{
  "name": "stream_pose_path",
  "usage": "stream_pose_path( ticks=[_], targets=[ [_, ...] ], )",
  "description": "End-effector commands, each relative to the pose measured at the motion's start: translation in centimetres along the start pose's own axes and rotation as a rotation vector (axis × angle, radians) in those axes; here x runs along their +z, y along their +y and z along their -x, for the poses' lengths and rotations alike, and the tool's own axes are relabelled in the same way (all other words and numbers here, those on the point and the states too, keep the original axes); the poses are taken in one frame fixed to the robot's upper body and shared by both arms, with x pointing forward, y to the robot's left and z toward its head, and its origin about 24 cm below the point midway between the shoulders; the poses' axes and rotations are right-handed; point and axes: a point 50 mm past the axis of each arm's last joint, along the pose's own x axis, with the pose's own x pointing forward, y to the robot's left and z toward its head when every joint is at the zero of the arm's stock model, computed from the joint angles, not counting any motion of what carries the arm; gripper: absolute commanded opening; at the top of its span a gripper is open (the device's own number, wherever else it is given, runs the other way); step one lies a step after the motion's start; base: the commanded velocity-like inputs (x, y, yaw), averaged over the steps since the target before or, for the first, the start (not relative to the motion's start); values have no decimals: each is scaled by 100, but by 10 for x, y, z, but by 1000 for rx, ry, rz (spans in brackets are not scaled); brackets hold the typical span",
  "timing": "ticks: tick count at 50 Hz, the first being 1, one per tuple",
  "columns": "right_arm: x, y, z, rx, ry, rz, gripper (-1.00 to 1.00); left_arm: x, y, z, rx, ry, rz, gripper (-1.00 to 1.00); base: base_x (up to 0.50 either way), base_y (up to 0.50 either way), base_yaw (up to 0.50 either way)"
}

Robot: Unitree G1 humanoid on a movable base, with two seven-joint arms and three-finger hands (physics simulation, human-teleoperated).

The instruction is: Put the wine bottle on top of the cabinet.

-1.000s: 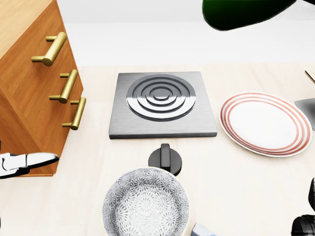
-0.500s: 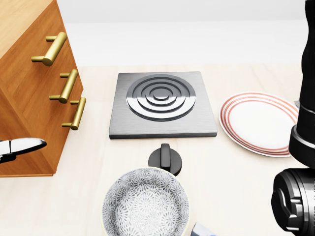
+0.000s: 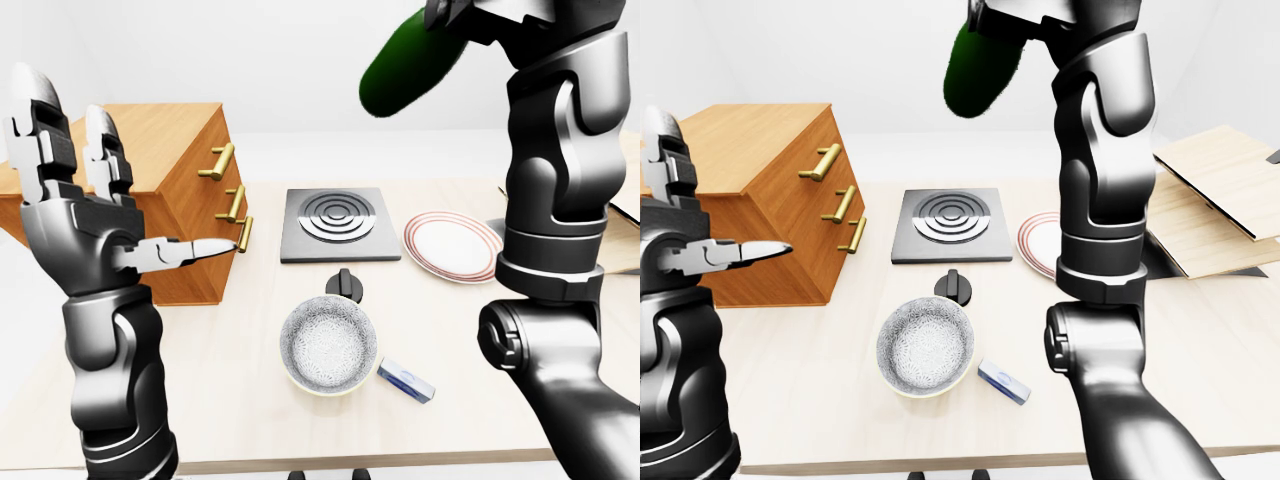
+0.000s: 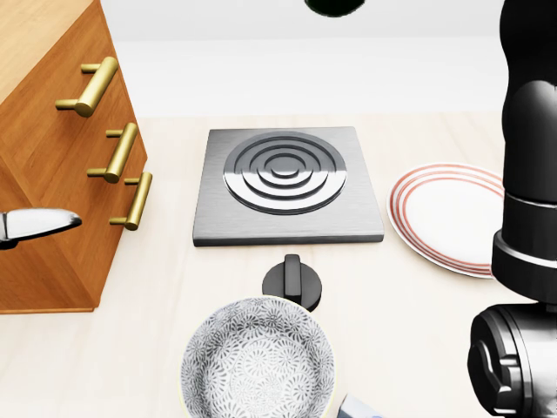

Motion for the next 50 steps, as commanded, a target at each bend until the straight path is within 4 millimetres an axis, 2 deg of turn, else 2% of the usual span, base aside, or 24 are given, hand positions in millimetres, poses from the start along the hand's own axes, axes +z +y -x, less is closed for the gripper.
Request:
stream_pose_path(
  ticks=[1,4,10,18,26,38,47,50],
  targets=[
    [-21,-2,1,-51,69,-87,-100,8,-32,-21,-107,-85,-72,100,0,0,0],
    [-21,-1,-1,-44,73,-86,-100,17,-45,-26,-146,-141,-85,100,0,0,0],
    [-23,0,-1,-43,79,-92,-100,-10,-77,-47,-247,-72,-165,100,0,0,0],
    [-19,-2,-2,-49,66,-86,-100,-28,-104,-65,-322,-20,-259,100,0,0,0],
    [-21,-1,-1,-49,70,-93,-100,-41,-117,-74,-338,29,-288,100,0,0,0],
    [-19,-2,0,-60,57,-106,-100,-39,-134,-95,-358,28,-297,100,0,0,0],
    [-24,-8,3,-91,72,-130,-100,-20,-144,-95,-393,-50,-284,100,0,0,0],
    [-25,-8,4,-100,74,-144,-100,-32,-147,-99,-390,4,-283,100,0,0,0]
  ],
)
